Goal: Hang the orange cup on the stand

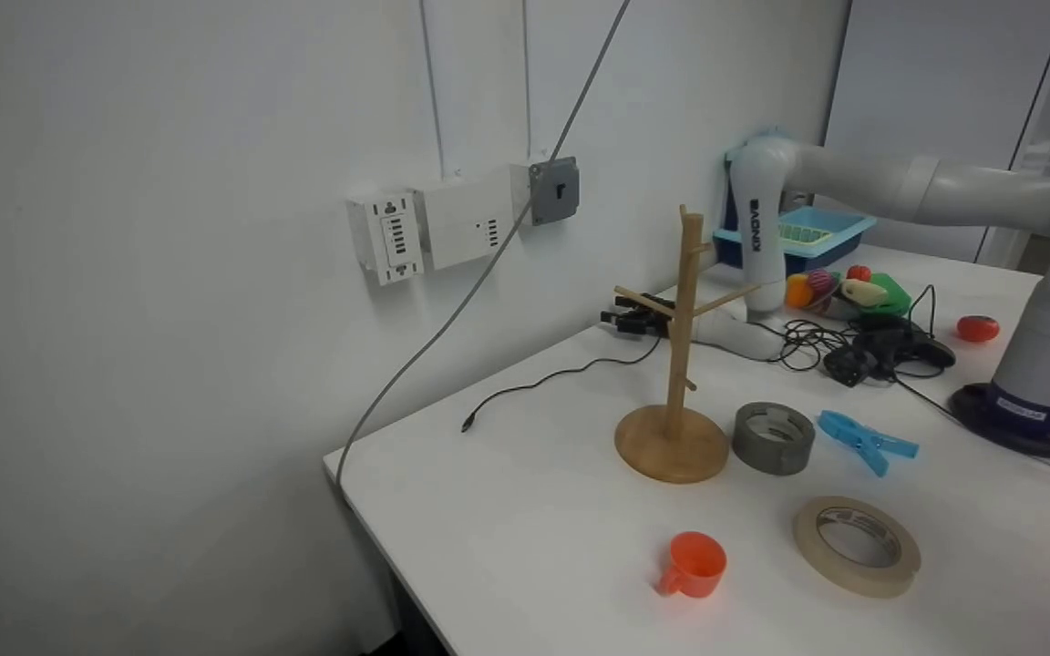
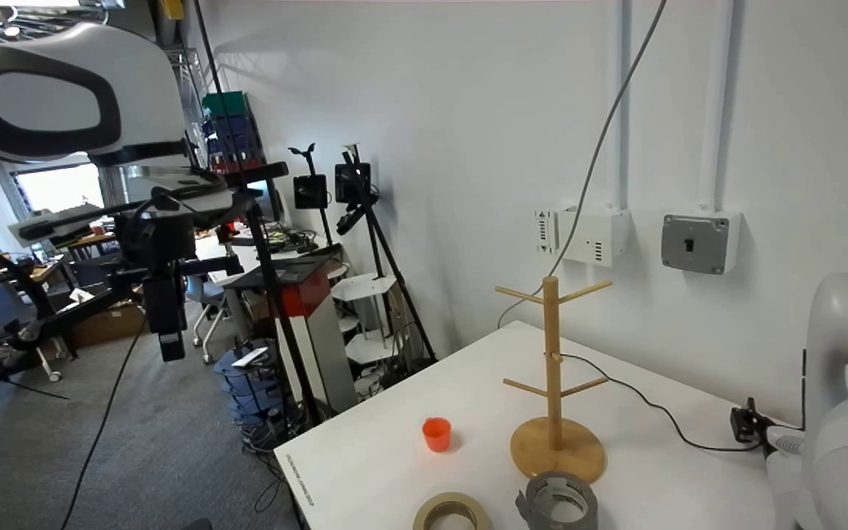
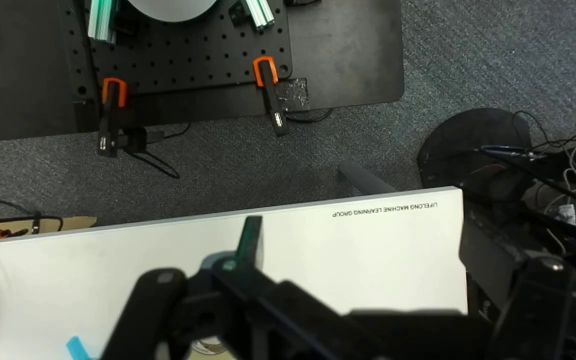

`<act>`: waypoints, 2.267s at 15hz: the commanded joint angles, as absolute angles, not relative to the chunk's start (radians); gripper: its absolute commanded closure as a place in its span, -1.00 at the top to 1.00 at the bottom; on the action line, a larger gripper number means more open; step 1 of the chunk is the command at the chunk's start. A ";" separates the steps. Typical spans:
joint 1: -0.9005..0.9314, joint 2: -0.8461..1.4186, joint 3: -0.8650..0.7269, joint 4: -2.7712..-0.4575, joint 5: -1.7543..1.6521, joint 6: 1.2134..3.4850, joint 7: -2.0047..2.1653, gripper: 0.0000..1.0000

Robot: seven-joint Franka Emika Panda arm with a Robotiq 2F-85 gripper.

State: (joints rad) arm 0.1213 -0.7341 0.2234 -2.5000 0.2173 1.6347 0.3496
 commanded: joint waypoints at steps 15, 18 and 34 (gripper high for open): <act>0.064 -0.314 0.344 -2.108 0.155 1.724 0.560 1.00; 0.077 -0.145 0.356 -1.941 0.087 1.718 0.685 1.00; 0.111 0.036 0.217 -2.016 0.046 2.014 0.873 1.00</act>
State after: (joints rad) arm 0.0971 -0.0178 0.2583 -2.0055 0.0592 1.9235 0.8119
